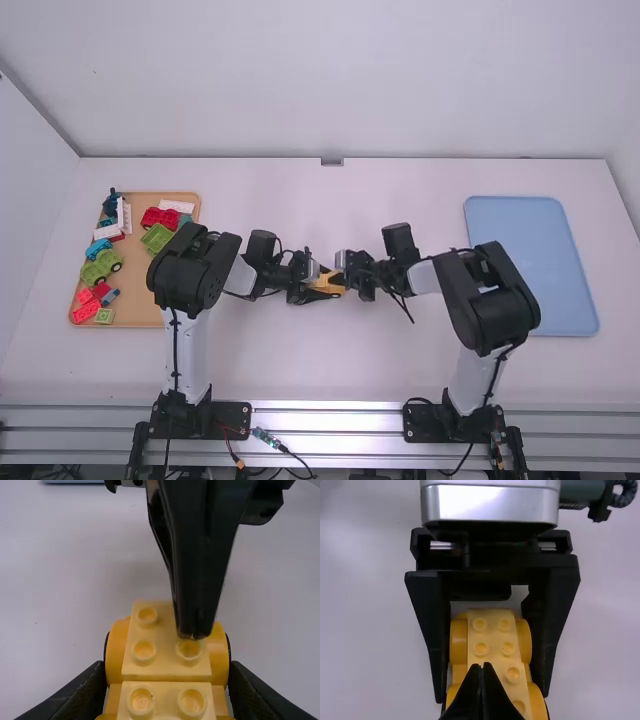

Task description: Assemble lego blocks to make yellow taxi

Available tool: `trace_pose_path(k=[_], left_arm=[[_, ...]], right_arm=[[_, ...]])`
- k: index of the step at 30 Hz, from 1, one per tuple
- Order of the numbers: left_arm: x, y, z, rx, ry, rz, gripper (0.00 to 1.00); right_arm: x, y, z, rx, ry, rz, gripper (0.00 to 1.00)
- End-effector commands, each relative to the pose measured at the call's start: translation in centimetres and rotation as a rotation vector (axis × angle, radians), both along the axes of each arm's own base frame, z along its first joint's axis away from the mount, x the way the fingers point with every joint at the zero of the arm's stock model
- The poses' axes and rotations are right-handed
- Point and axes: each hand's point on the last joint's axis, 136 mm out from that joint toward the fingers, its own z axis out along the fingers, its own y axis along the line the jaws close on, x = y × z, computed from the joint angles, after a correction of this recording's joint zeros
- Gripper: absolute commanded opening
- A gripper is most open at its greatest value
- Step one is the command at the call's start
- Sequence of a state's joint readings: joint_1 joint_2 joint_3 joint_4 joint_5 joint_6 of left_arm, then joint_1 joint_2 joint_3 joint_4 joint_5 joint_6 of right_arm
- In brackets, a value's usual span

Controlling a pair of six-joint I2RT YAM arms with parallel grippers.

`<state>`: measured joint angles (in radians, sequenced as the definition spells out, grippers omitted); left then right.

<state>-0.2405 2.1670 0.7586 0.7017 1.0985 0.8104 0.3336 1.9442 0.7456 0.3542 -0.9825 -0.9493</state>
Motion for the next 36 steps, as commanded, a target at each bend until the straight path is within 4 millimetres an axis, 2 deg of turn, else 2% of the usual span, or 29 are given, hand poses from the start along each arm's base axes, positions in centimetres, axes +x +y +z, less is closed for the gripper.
trace_pose_path(k=[1,14,20,26,36], left_arm=[[-0.2,0.3,-1.2,0.039,0.016,0.022,0.23],[-0.1,0.3,-1.2,0.039,0.014,0.022,0.23],[-0.2,0.3,-1.2,0.039,0.015,0.022,0.23],[-0.2,0.3,-1.2,0.039,0.015,0.022,0.22],[-0.1,0.3,-1.2,0.039,0.014,0.022,0.22]], right_arm=[[-0.3,-0.1,-1.5,-0.014,0.071,-0.024,0.0],[-0.9,-0.7,-2.9,-0.066,0.107,-0.033,0.0],[-0.5,-0.5,-4.3,-0.06,0.106,-0.033,0.0],[-0.2,-0.5,-4.7,-0.077,0.13,-0.031,0.0],[0.5,-1.9,-5.3,-0.059,0.146,-0.063,0.0]])
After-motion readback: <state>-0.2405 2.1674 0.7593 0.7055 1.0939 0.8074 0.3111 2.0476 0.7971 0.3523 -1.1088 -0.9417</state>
